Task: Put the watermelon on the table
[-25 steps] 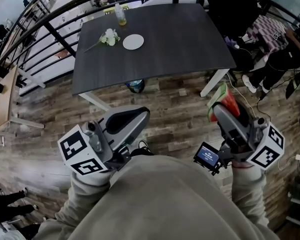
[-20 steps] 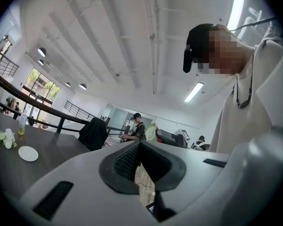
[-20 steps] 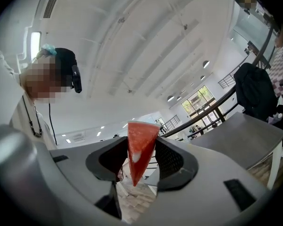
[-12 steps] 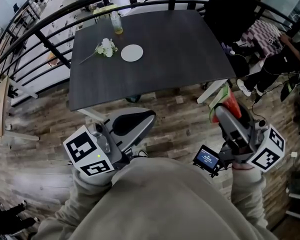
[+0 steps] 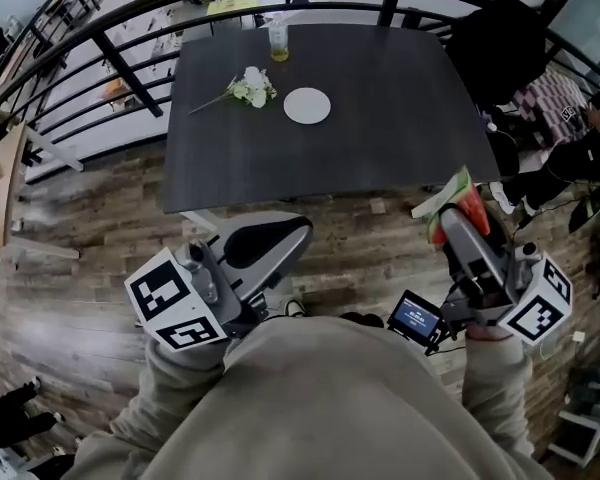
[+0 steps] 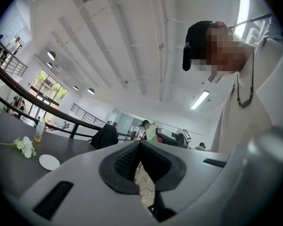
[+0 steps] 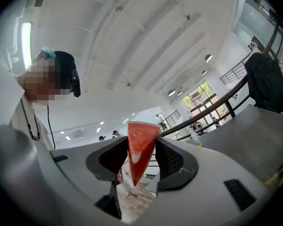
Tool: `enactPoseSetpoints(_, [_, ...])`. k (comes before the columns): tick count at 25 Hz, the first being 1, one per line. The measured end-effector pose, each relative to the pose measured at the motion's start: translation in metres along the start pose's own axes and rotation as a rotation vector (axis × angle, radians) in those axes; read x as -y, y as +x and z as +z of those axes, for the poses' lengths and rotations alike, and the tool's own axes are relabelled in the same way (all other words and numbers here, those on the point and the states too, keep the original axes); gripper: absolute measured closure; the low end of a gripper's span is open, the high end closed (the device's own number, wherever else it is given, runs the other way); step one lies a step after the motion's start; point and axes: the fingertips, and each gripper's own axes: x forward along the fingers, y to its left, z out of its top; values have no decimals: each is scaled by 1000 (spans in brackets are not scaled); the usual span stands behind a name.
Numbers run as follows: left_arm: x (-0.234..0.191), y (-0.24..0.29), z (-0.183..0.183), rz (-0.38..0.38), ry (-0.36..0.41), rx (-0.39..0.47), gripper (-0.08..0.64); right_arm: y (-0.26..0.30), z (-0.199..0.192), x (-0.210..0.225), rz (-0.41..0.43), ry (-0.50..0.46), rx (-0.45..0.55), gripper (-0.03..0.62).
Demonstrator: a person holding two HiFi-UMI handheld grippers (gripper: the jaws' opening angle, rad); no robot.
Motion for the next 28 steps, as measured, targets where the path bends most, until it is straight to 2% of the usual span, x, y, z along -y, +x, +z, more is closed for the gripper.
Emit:
enactPoseSetpoints(6, [-30,-39,18,84,-24,61,557,54,-9,-13,19,-43,-74,397])
enactPoseSetpoints(10, [-39,-47,19,131,-28,80,557,76,-6,-11,75,-38,-84,397])
enactPoseSetpoints(17, [-54,-45,44,216,37,122,557,105,4,2,173,-31,-112,397])
enactPoseSetpoints(22, [-62,-28,50,233,26,130,557,122,19,18,215,-28,-128,397])
enactPoseSetpoints(28, [-82,12,41,226,4,125,557,121,29,59,210,-13,-142,397])
